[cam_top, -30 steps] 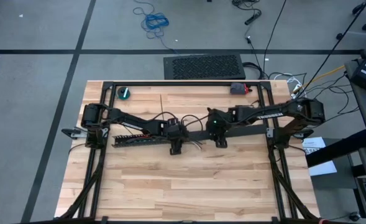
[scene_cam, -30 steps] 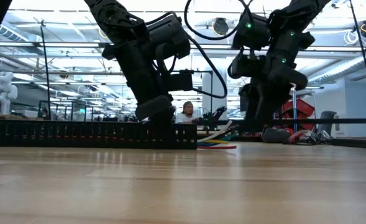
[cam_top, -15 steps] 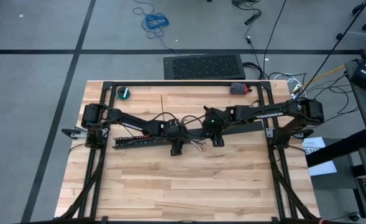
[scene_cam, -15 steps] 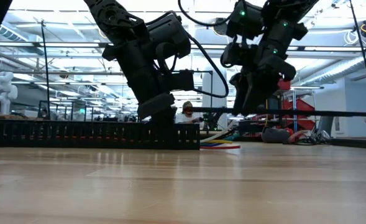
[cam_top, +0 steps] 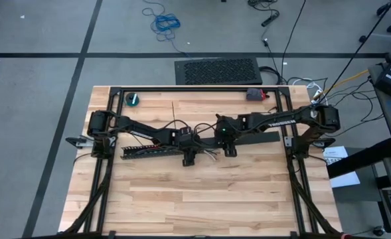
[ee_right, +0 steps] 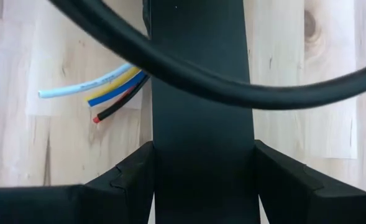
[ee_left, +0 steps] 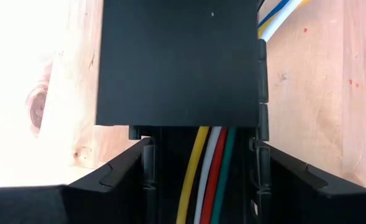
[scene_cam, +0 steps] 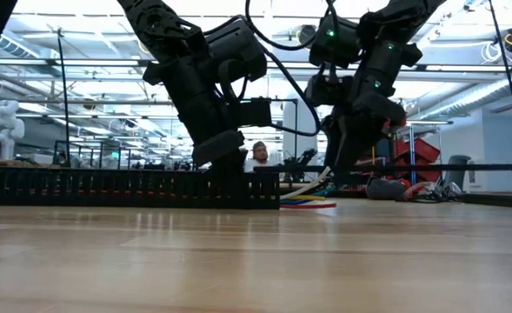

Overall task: Ziptie cables
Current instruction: Insert the cable duct cover

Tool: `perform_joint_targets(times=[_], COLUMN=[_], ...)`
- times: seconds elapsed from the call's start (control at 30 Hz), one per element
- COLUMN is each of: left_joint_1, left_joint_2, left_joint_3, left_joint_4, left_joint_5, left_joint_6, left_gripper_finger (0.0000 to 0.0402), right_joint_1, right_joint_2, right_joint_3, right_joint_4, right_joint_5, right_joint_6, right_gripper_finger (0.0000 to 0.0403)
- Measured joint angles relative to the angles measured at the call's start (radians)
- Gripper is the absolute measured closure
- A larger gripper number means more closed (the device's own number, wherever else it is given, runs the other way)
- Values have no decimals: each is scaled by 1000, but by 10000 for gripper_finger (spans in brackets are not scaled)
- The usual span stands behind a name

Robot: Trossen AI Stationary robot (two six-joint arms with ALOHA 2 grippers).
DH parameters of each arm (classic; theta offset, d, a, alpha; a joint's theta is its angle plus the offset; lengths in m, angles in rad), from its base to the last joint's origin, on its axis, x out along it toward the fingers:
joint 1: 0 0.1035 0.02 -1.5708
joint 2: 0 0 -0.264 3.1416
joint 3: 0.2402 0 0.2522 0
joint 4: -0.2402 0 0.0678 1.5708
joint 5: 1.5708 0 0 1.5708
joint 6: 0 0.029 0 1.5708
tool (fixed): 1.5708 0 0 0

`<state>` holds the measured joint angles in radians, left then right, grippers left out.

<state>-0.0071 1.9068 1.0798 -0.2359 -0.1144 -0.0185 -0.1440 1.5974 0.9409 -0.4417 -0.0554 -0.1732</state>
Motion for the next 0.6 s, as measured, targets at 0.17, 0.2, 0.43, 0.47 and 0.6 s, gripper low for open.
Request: perform_joint_targets(times=[0.17,0.2,0.43,0.47,0.6], left_joint_1=[0,0,-1,-1,-1], left_joint_2=[0,0,0,0,0], left_joint_3=[0,0,0,0,0], left_joint_4=[0,0,1,1,0], left_joint_5=[-1,-1,-7,-8,-10], left_joint_6=[-2,-3,-6,-9,-22], left_gripper_finger=[153,153,153,153,153], right_joint_1=[0,0,2,2,3], right_joint_2=[0,0,20,25,43], right_joint_3=[19,19,19,19,19], right_joint_4=[-8,-9,-8,-3,1], right_joint_5=[-2,-2,-2,-5,-20], right_joint_6=[8,8,18,21,31], right_gripper_finger=[186,186,186,186,186])
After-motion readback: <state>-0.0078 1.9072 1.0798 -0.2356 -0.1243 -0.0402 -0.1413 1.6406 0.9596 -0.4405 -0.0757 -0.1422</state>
